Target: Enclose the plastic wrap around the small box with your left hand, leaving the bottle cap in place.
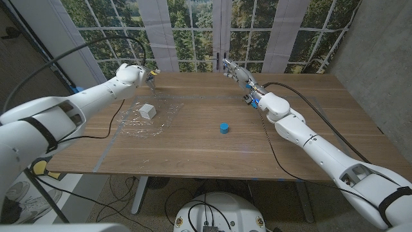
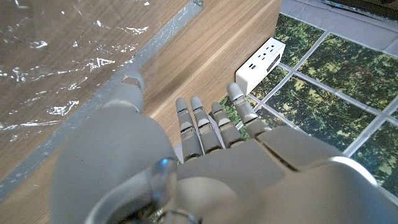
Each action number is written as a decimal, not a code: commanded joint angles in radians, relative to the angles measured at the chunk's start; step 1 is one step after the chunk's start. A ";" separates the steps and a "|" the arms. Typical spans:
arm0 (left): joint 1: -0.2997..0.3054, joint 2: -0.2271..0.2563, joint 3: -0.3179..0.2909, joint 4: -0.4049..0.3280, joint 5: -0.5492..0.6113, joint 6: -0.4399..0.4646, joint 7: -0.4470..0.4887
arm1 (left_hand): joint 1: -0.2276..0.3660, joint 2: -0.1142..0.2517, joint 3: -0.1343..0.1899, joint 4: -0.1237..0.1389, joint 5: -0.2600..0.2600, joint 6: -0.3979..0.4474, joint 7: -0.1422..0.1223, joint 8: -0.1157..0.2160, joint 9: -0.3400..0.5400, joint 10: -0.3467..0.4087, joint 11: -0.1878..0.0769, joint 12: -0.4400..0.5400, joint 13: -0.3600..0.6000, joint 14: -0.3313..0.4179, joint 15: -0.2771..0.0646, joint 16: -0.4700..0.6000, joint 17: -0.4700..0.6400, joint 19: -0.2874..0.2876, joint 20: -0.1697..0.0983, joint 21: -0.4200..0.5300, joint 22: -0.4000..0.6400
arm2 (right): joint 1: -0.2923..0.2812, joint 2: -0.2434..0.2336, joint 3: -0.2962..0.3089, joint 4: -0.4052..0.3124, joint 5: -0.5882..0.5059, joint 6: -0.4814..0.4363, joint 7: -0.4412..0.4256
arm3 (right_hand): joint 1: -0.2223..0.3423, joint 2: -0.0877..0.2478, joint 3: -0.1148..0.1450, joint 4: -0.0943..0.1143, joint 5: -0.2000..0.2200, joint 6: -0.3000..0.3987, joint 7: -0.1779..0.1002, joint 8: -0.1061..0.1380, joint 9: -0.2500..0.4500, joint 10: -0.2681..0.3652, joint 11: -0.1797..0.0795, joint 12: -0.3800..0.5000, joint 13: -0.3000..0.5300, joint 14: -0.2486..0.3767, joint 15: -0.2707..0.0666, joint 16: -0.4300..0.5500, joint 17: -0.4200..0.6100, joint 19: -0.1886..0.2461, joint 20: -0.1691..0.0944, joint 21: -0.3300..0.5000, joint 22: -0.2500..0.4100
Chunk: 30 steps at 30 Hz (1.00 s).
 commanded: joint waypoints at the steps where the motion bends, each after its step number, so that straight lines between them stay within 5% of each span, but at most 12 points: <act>1: 0.021 -0.044 0.026 0.044 0.031 -0.017 0.054 | -0.002 0.007 -0.006 0.010 0.011 0.015 -0.004 0.008 0.004 -0.003 -0.008 0.008 0.006 -0.009 -0.094 -0.002 -0.001 0.015 -0.005 -0.002 0.002 | -0.005 -0.010 0.004 -0.011 -0.002 0.001 0.001 | -0.007 -0.002 0.003 0.003 -0.004 0.005 -0.001 0.002 0.002 0.007 0.003 0.002 0.004 0.004 0.005 -0.001 0.004 0.004 0.000 -0.002 0.005; 8: 0.019 -0.089 0.032 0.113 0.003 -0.030 0.087 | -0.002 0.004 -0.017 0.012 0.012 0.024 -0.009 0.010 0.006 -0.002 -0.003 0.011 0.008 -0.007 -0.091 -0.001 -0.003 0.020 -0.010 -0.004 0.003 | -0.007 -0.010 0.004 -0.010 -0.001 -0.002 0.000 | -0.008 -0.003 0.003 0.003 -0.005 0.005 -0.001 0.001 0.002 0.007 0.003 0.001 0.004 0.004 0.004 -0.001 0.004 0.005 0.000 -0.004 0.005; 15: -0.003 -0.132 0.080 0.176 0.022 -0.025 0.111 | 0.021 0.048 -0.006 0.018 0.021 0.042 0.003 0.015 0.008 -0.001 -0.005 0.014 0.010 -0.003 -0.088 0.003 -0.001 0.021 -0.005 -0.007 0.004 | -0.008 -0.009 0.006 -0.006 0.004 -0.001 0.001 | -0.009 -0.004 0.003 0.003 -0.005 0.005 0.000 0.001 0.002 0.006 0.002 0.000 0.004 0.005 0.005 -0.001 0.003 0.005 0.000 -0.005 0.005; 20: -0.025 -0.164 0.136 0.218 0.070 0.033 0.082 | 0.025 0.059 -0.006 0.020 0.023 0.080 0.033 0.026 0.009 0.005 -0.014 0.017 0.009 -0.001 -0.089 0.002 -0.002 0.022 -0.006 -0.009 0.005 | -0.005 -0.011 0.005 -0.003 0.005 -0.006 0.005 | -0.009 -0.004 0.003 0.003 -0.005 0.005 0.000 0.001 0.002 0.006 0.001 0.000 0.004 0.006 0.005 0.000 0.003 0.005 0.000 -0.006 0.005; 30: -0.048 -0.220 0.203 0.317 0.075 0.071 0.043 | 0.001 0.013 -0.047 0.024 0.017 0.084 0.051 0.019 0.009 0.009 -0.006 0.019 0.007 -0.003 -0.087 0.000 -0.005 0.024 -0.018 -0.015 0.004 | 0.018 0.005 0.001 0.036 0.007 0.010 0.020 | -0.011 -0.004 0.003 0.003 -0.004 0.005 -0.001 0.001 0.002 0.007 0.002 0.000 0.004 0.007 0.004 0.000 0.003 0.006 0.000 -0.007 0.005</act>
